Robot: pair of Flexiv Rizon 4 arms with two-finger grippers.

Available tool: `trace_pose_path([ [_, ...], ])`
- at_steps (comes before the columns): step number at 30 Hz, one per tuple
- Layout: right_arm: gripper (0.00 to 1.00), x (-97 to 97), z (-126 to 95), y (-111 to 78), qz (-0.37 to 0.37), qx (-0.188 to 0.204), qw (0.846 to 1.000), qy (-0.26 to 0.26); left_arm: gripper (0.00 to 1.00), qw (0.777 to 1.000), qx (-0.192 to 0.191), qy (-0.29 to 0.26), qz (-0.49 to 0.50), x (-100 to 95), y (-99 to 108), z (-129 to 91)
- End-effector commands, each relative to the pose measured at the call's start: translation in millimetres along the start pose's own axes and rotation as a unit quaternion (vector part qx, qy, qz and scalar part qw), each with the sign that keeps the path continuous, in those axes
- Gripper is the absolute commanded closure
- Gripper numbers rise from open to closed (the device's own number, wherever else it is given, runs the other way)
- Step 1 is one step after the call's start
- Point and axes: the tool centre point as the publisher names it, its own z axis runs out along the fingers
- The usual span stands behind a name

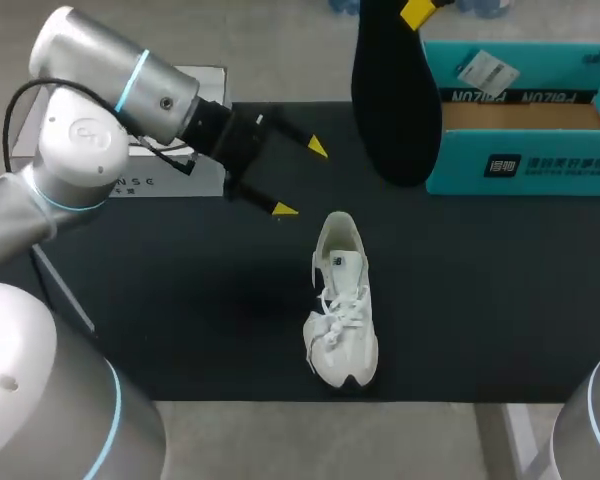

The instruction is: Take the shoe out of the shoebox, open the shoe tongue, remove and reinsert the insole, then place the shoe into the shoebox

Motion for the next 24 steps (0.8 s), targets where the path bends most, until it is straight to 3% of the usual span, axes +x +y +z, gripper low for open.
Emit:
trace_pose_path([
  [1, 1.00, -0.3, 0.2, 1.5, 0.000, 0.002, 1.000, 0.000, 0.00, 0.962, 0.102, -0.249, -0.045, 1.4, -0.7, 0.3],
  [5, 1.00, -0.3, 0.2, 1.5, 0.000, 0.002, 1.000, 0.000, 0.00, 0.967, 0.073, -0.240, -0.038, -4.5, -10.6, 5.4],
  [24, 1.00, -0.3, 0.2, 1.5, 0.000, 0.002, 1.000, 0.000, 0.00, 0.967, 0.073, -0.240, -0.038, -4.5, -10.6, 5.4],
])
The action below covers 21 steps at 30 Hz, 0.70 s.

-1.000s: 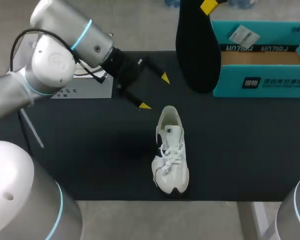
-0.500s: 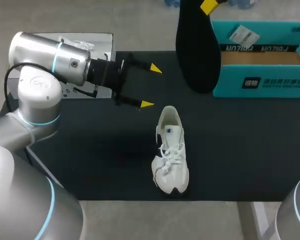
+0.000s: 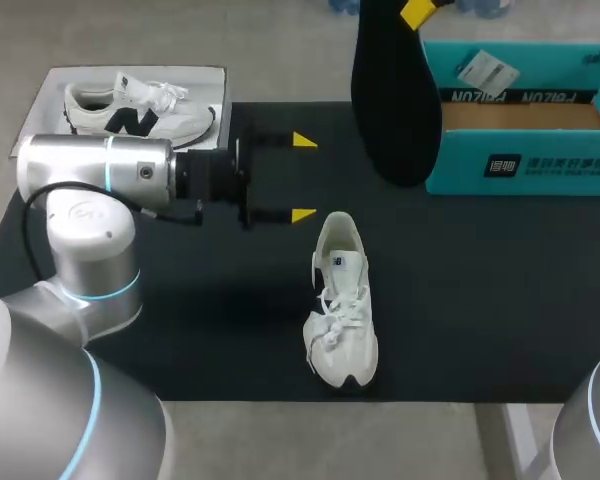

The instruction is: Take the shoe out of the shoebox, open the shoe tongue, remove and reinsert the insole, then place the shoe into the shoebox

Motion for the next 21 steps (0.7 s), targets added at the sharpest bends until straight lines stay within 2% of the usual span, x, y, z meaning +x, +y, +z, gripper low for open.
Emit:
trace_pose_path([
  [1, 1.00, -0.4, 0, 1.3, 0.000, 0.002, 1.000, 0.000, 0.00, 1.000, -0.001, -0.024, 0.001, 3.2, -1, 0],
  [8, 1.00, -0.4, 0, 1.3, 0.000, 0.002, 1.000, 0.000, 0.00, 1.000, -0.001, -0.024, 0.001, 3.2, -1, 0],
  [9, 1.00, -0.4, 0, 1.3, 0.000, 0.002, 1.000, 0.000, 0.00, 0.999, -0.017, -0.032, 0.039, 5.5, -6, 4],
  [10, 1.00, -0.4, 0, 1.3, 0.000, 0.002, 1.000, 0.000, 0.00, 0.996, -0.017, -0.044, 0.070, 6.0, -10, 4],
  [12, 1.00, -0.4, 0, 1.3, 0.000, 0.002, 1.000, 0.000, 0.00, 0.993, -0.026, -0.029, 0.115, 10.0, -14, 8],
  [14, 1.00, -0.4, 0, 1.3, 0.000, 0.002, 1.000, 0.000, 0.00, 0.990, 0.008, -0.026, 0.140, 10.7, -15, 12],
  [15, 1.00, -0.4, 0, 1.3, 0.000, 0.002, 1.000, 0.000, 0.00, 0.987, 0.010, -0.026, 0.160, 11.4, -16, 15],
  [17, 1.00, -0.4, 0, 1.3, 0.000, 0.002, 1.000, 0.000, 0.00, 0.982, 0.054, -0.030, 0.177, 12.5, -21, 18],
  [20, 1.00, -0.4, 0, 1.3, 0.000, 0.002, 1.000, 0.000, 0.00, 0.979, 0.065, -0.029, 0.191, 10.0, -26, 21],
  [21, 1.00, -0.4, 0, 1.3, 0.000, 0.002, 1.000, 0.000, 0.00, 0.976, 0.079, -0.031, 0.202, 7.0, -29, 22],
])
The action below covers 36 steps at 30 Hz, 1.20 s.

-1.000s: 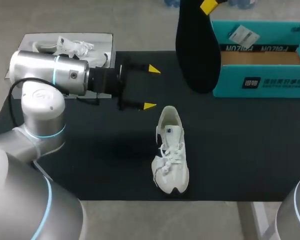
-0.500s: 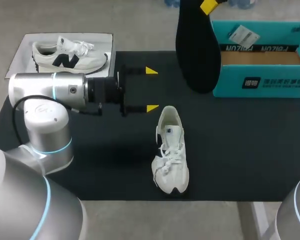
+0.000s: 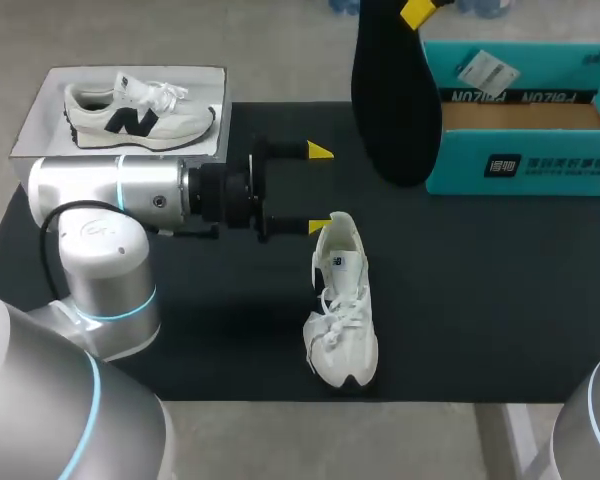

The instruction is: Take the shoe out of the shoebox, open the shoe tongue, remove and reinsert the insole, then place the shoe into the shoebox

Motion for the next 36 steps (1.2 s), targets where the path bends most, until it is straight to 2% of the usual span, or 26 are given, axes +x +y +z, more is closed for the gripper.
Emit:
trace_pose_path([
  [1, 1.00, -0.5, 0, 1.2, 0.000, 0.002, 1.000, 0.000, 0.00, 0.997, 0.055, -0.014, 0.052, -5.0, 4, 3],
  [4, 1.00, -0.5, 0, 1.2, 0.000, 0.002, 1.000, 0.000, 0.00, 0.994, 0.082, -0.012, 0.070, -14.5, -1, 10],
  [12, 1.00, -0.5, 0, 1.2, 0.000, 0.002, 1.000, 0.000, 0.00, 0.986, 0.125, 0.015, 0.108, -28.0, -3, 30],
  [16, 1.00, -0.5, 0, 1.2, 0.000, 0.002, 1.000, 0.000, 0.00, 0.985, 0.120, 0.004, 0.128, -37.7, -4, 35],
  [33, 1.00, -0.5, 0, 1.2, 0.000, 0.002, 1.000, 0.000, 0.00, 0.985, 0.120, 0.004, 0.128, -37.7, -4, 35],
  [36, 1.00, -23.6, -10, -14.7, -0.008, 0.000, 0.999, 0.039, 0.00, 0.985, 0.120, 0.004, 0.128, -37.7, -4, 35],
])
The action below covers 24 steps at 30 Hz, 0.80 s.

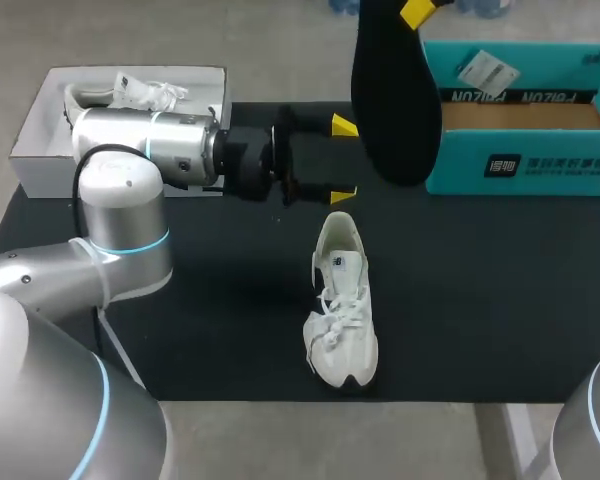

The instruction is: Take the shoe out of the shoebox, open the shoe tongue, remove and reinsert the insole, then place the shoe into the shoebox

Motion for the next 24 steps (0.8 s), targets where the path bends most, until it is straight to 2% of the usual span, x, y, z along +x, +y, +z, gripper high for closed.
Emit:
trace_pose_path([
  [1, 1.00, -29.8, -12, -19.5, -0.004, -0.004, 0.999, 0.040, 0.00, 1.000, -0.001, -0.001, 0.001, 0.9, 0, 1],
  [6, 1.00, -64.5, -15, -58.8, 0.045, -0.017, 0.992, 0.113, 0.00, 0.999, 0.015, -0.014, 0.030, -7.8, -9, 7],
  [11, 1.00, -88.7, 5, -80.9, 0.084, -0.017, 0.981, 0.175, 0.00, 0.995, 0.037, -0.020, 0.092, -16.0, -22, 13],
  [14, 1.00, -98.9, 24, -84.8, 0.100, -0.014, 0.973, 0.205, 0.00, 0.992, 0.040, -0.015, 0.117, -17.6, -26, 17],
  [24, 1.00, -114.0, 82, -74.8, 0.123, -0.006, 0.956, 0.267, 0.00, 0.989, 0.028, -0.020, 0.142, -22.6, -30, 14],
])
